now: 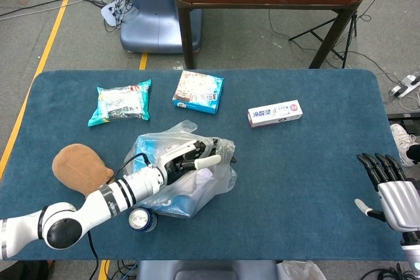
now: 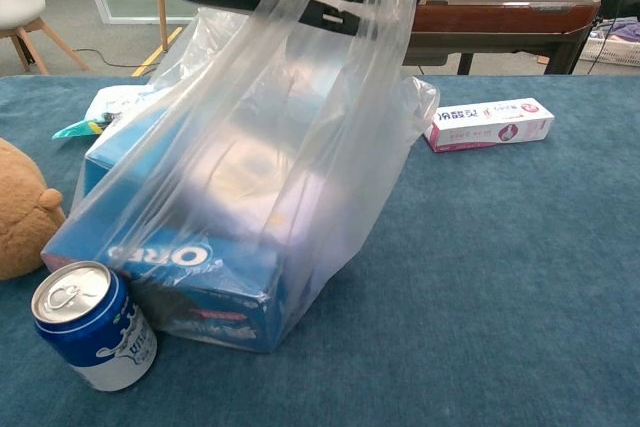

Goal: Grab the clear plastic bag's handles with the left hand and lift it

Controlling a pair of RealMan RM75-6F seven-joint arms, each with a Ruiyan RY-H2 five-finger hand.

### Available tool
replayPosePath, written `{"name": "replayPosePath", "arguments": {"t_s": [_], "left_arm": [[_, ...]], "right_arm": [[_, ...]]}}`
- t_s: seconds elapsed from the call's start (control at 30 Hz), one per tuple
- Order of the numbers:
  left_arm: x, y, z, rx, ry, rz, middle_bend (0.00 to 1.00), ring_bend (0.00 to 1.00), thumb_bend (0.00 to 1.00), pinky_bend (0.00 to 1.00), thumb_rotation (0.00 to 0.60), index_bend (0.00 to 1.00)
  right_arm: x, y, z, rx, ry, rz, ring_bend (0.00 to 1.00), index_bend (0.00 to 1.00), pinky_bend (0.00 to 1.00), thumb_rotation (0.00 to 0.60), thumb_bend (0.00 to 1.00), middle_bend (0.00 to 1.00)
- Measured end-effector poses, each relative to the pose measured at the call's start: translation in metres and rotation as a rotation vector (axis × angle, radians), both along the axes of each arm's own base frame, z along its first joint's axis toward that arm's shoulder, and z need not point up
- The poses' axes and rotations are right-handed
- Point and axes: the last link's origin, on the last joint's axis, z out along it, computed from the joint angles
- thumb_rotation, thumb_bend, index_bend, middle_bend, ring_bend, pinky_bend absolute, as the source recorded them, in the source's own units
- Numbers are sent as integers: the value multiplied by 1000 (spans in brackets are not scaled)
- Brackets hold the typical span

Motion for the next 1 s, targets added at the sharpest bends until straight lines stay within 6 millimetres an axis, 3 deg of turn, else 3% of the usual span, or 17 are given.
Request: {"name": "replayPosePath", "arguments": {"t_s": [0.17, 0.43, 0.77, 1.0], "left_arm": [[5, -8, 3, -58, -22, 14, 306, 222, 172, 288, 391, 240], [13, -11, 16, -120, -38, 26, 304, 227, 173, 363, 599, 233], [16, -12, 40, -115, -33, 38, 339, 359, 172, 660, 600, 255], [15, -13, 42, -117, -11, 46, 471, 491, 172, 809, 600, 386]], "right_arm": [[1, -1, 0, 1, 1, 3, 0, 0, 50, 600, 189, 95], [2, 0, 1, -7, 2, 1, 0, 0, 50, 600, 189, 96], [3, 0, 1, -15, -4, 11, 0, 0, 50, 600, 189, 98], [3, 0, 1, -14, -8, 15, 0, 0, 50, 600, 189, 99]]}}
